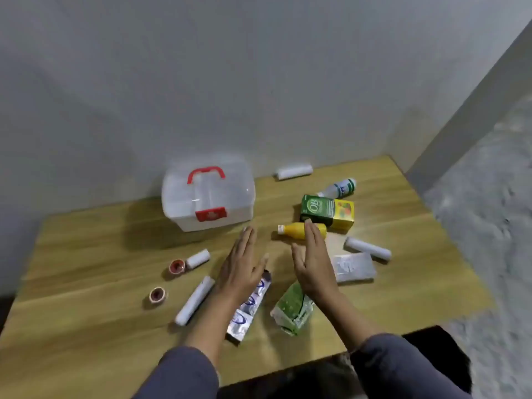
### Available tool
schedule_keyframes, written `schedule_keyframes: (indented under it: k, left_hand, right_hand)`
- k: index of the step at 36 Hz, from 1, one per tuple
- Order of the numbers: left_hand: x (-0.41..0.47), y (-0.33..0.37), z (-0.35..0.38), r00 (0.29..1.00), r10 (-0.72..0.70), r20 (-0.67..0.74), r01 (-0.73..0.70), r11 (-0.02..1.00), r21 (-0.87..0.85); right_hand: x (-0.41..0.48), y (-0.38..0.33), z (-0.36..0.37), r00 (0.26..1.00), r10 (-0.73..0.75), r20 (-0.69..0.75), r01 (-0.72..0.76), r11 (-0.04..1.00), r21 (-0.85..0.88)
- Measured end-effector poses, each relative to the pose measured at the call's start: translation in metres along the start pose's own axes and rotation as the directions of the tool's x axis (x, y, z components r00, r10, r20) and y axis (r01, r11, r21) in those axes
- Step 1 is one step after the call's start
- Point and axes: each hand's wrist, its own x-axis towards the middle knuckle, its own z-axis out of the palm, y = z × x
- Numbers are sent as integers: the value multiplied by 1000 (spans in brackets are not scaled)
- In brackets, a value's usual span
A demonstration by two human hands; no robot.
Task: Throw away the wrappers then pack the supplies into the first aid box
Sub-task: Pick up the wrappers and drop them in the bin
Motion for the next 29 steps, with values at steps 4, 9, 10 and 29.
schedule_keyframes:
  k: [4, 9, 10, 29]
  left_hand:
    - [-20, -13, 21, 998, -47, 41, 49, 998, -37]
    - [-46, -23, 36, 996, -83, 34, 85, 994, -70]
    - [-49, -26, 38, 996, -84, 28, 86, 995, -60]
    - [-35, -26, 42, 961, -250, -116, 229, 959, -165]
  right_hand:
    - [-29, 26, 18, 994, 91, 54, -87, 993, -74]
    - [-60, 48, 34, 994, 110, 26, -103, 975, -198]
    - [-65, 50, 37, 994, 108, 20, -101, 970, -222]
    - [-44, 41, 52, 998, 17, -56, -12, 995, 96]
